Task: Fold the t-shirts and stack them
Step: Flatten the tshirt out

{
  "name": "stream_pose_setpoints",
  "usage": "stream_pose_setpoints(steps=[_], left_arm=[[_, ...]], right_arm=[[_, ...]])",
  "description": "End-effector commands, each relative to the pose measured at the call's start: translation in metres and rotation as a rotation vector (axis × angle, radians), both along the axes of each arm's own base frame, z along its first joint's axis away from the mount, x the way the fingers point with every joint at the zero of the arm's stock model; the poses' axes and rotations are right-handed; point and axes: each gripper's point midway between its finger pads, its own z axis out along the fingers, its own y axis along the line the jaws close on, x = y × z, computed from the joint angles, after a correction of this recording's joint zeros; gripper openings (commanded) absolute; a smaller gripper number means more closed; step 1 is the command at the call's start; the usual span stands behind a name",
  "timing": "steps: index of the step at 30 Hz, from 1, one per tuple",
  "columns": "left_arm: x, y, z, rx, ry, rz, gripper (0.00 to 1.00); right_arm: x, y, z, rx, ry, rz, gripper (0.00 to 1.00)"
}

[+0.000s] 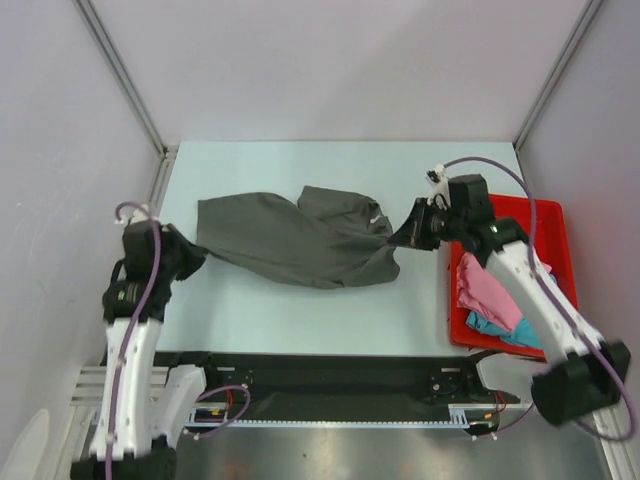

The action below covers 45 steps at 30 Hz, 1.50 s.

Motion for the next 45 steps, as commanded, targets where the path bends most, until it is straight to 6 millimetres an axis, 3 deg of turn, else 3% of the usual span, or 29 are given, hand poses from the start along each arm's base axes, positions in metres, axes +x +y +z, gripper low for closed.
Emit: stream_pose_setpoints(steps=[1,3,5,7,8,9,12,14,15,18,19,20,21,22,23,25,26,28,29,31,32,33,36,37,40,45], left_arm=[[-0.024,0.006,0.021,0.023,-0.138,0.050,0.00],[-0.017,0.004,0.005,0.006,-0.097,0.054,0.00],[-0.013,0.003,-0.010,-0.002,-0.020,0.052,0.01],[-0.015,0.005,-0.023,0.018,0.066,0.038,0.00],[-0.018,0.008,-0.029,0.036,0.085,0.046,0.00],[-0.023,0.010,-0.033,0.044,0.092,0.055,0.00],[-0.033,0.013,-0.055,0.041,0.141,0.085,0.00],[-0.028,0.009,-0.060,0.019,0.137,0.078,0.00],[-0.021,0.010,-0.060,0.020,0.128,0.079,0.00],[-0.004,0.021,-0.067,0.079,0.172,0.084,0.00],[0.002,0.024,-0.081,0.097,0.240,0.078,0.00],[0.010,0.026,-0.078,0.117,0.247,0.067,0.00],[0.016,0.029,-0.081,0.130,0.270,0.069,0.00],[0.021,0.030,-0.085,0.137,0.296,0.063,0.00],[0.031,0.031,-0.090,0.144,0.331,0.049,0.00],[0.044,0.032,-0.092,0.149,0.344,0.042,0.00],[0.048,0.032,-0.100,0.150,0.370,0.034,0.00],[0.053,0.031,-0.100,0.147,0.373,0.017,0.00],[0.055,0.030,-0.099,0.146,0.370,0.010,0.00],[0.056,0.027,-0.101,0.136,0.367,-0.003,0.01],[0.054,0.026,-0.103,0.135,0.371,-0.008,0.00],[0.055,0.025,-0.102,0.128,0.357,-0.013,0.01],[0.048,0.021,-0.110,0.114,0.377,-0.039,0.00],[0.046,0.019,-0.112,0.112,0.381,-0.045,0.00],[0.035,0.016,-0.120,0.100,0.401,-0.056,0.00],[0.027,0.015,-0.121,0.093,0.403,-0.063,0.00]], right_arm=[[-0.048,0.011,0.067,0.149,-0.214,0.071,0.00],[-0.039,-0.002,0.041,0.069,-0.168,-0.004,0.00],[-0.037,-0.015,0.000,-0.036,0.003,-0.018,0.00],[-0.051,-0.017,-0.004,-0.053,0.074,0.019,0.00],[-0.060,-0.017,0.004,-0.045,0.043,0.015,0.00],[-0.069,-0.019,-0.006,-0.047,0.064,0.005,0.00],[-0.076,-0.015,-0.008,0.011,0.113,-0.040,0.00],[-0.066,-0.007,-0.012,0.039,0.128,-0.039,0.00],[-0.054,-0.003,-0.023,0.040,0.171,-0.055,0.00],[-0.004,0.011,-0.019,0.084,0.169,-0.099,0.00],[0.025,0.015,-0.041,0.080,0.219,-0.135,0.00],[0.050,0.019,-0.032,0.095,0.196,-0.155,0.00],[0.070,0.022,-0.040,0.100,0.213,-0.174,0.00],[0.087,0.022,-0.077,0.066,0.309,-0.195,0.04],[0.114,0.022,-0.070,0.073,0.294,-0.207,0.09],[0.123,0.022,-0.097,0.031,0.369,-0.179,0.23],[0.130,0.021,-0.089,0.015,0.333,-0.169,0.34],[0.126,0.011,-0.089,-0.051,0.296,-0.141,0.43],[0.121,0.007,-0.080,-0.073,0.265,-0.130,0.45],[0.097,-0.006,-0.088,-0.139,0.265,-0.098,0.49],[0.088,-0.012,-0.072,-0.160,0.200,-0.073,0.49],[0.069,-0.018,-0.088,-0.188,0.221,-0.055,0.49],[0.045,-0.018,-0.082,-0.157,0.152,0.017,0.47],[0.031,-0.019,-0.094,-0.151,0.183,0.033,0.47],[0.016,-0.023,-0.112,-0.129,0.226,0.032,0.47],[0.014,-0.013,-0.127,-0.061,0.267,0.065,0.53]])
